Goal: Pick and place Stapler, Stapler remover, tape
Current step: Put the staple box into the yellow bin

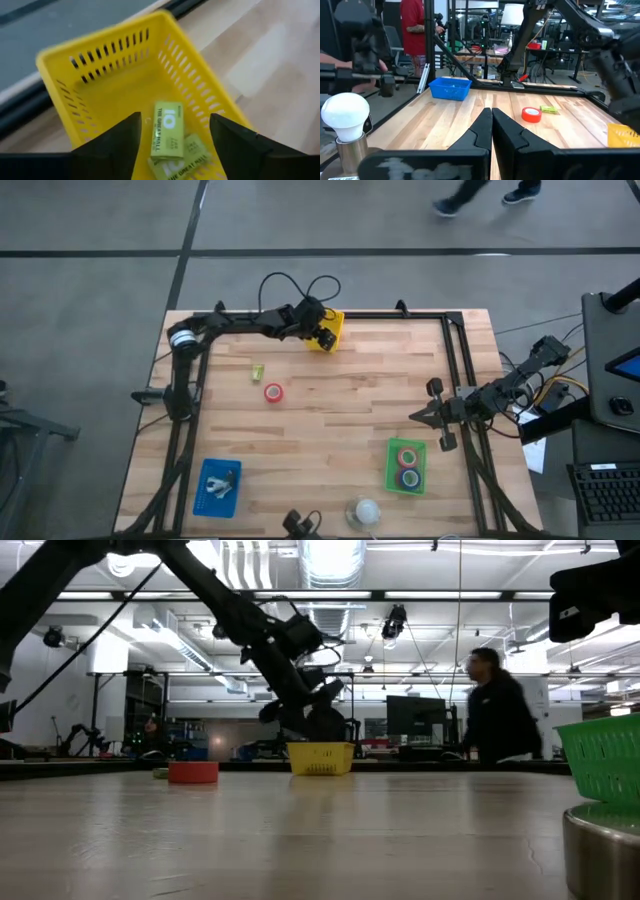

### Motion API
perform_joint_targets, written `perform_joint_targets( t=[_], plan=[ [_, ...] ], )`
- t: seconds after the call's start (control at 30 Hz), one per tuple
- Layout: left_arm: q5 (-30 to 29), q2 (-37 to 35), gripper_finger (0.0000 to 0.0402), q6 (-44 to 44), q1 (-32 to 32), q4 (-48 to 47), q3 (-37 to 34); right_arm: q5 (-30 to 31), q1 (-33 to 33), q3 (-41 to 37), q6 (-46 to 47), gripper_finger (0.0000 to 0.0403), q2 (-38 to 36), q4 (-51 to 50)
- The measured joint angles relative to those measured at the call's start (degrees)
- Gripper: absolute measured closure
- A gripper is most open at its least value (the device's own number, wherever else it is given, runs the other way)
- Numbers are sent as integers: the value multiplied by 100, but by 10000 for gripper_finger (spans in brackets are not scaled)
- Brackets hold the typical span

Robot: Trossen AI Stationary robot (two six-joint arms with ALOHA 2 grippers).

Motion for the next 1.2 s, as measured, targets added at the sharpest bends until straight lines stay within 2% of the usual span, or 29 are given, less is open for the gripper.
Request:
perform_joint_targets(
  t=[0.13,0.33,0.47,0.6,0.67,0.8,0.9,1.0,1.2],
  plan=[
    [234,-447,155,116,-27,-488,1,0,0,-2,-6,394,-1,1],
    [254,-1371,154,359,-185,-2238,-86,0,1,-2,4,394,0,0],
    [220,-2123,154,385,-410,-2986,-488,0,-1,-1,-2,394,-2,0],
    [221,-3043,154,472,-737,-3400,-1200,0,1,-1,-6,394,-2,1],
    [223,-3533,155,513,-890,-3496,-1620,0,1,-2,3,394,-2,2],
    [-113,-4317,156,-647,-1032,-3468,-2459,0,-1,-2,2,394,-2,0],
    [-409,-4703,156,-1164,-1032,-3433,-3030,0,0,-1,-6,394,-2,0],
    [-785,-4828,156,-1581,-1017,-3258,-3520,0,1,-2,2,394,-2,1],
    [-813,-4651,156,-1696,-999,-2507,-4025,0,0,-2,-6,394,-2,0]
  ],
)
